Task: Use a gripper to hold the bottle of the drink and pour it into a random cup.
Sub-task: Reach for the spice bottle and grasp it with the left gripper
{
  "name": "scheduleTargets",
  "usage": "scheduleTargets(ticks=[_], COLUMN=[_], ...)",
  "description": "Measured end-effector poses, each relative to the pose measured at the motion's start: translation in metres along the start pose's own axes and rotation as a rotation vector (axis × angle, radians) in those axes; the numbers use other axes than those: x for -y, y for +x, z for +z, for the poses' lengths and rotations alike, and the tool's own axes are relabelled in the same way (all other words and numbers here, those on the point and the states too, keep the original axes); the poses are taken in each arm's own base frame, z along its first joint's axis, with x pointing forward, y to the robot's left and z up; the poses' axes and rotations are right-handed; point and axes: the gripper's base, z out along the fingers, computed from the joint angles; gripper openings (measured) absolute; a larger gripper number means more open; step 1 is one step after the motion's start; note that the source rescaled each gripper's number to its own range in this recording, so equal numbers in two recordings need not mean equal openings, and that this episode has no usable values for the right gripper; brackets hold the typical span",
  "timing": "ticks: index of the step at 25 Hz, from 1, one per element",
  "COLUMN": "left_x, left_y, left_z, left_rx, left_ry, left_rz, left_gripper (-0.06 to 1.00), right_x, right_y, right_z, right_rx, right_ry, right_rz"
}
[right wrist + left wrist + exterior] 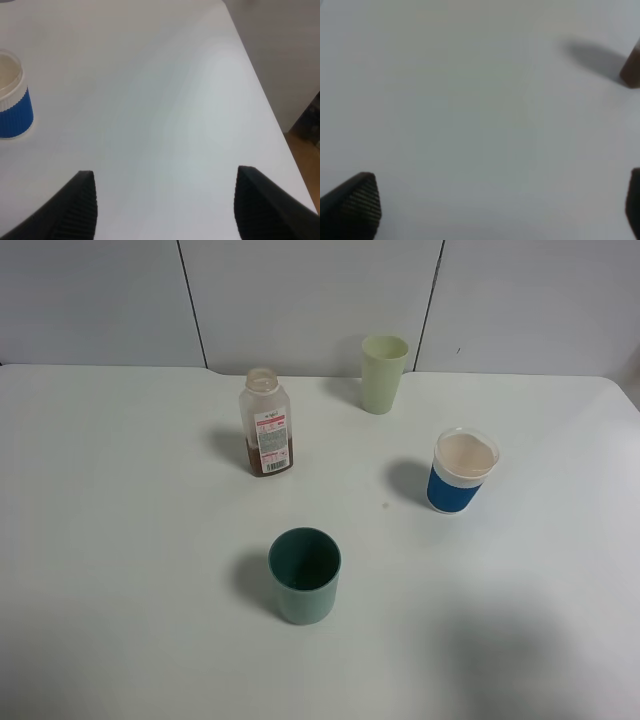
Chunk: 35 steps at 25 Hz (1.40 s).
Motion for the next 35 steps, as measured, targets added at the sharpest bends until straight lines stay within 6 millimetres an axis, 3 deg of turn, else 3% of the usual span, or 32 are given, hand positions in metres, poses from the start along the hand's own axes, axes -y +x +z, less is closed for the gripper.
scheduleTargets(ticks=[26, 31, 35], left_x=[0.000, 0.001, 0.002], left_y=[0.000, -0.013, -0.024], left_z=[0.000, -0.005, 0.005], left_rx=[0.003, 0.083, 0.061], left_ry=[0.000, 0.007, 0.006], left_rz=[0.000, 0.000, 0.001], left_gripper=[1.00, 1.00, 1.00], right_x=[0.000, 0.000, 0.000], right_y=[0.000, 0.000, 0.000], right_z=[0.000, 0.000, 0.000], right_rx=[0.000, 0.000, 0.000], right_ry=[0.000, 0.000, 0.000], right_rz=[0.000, 0.000, 0.000])
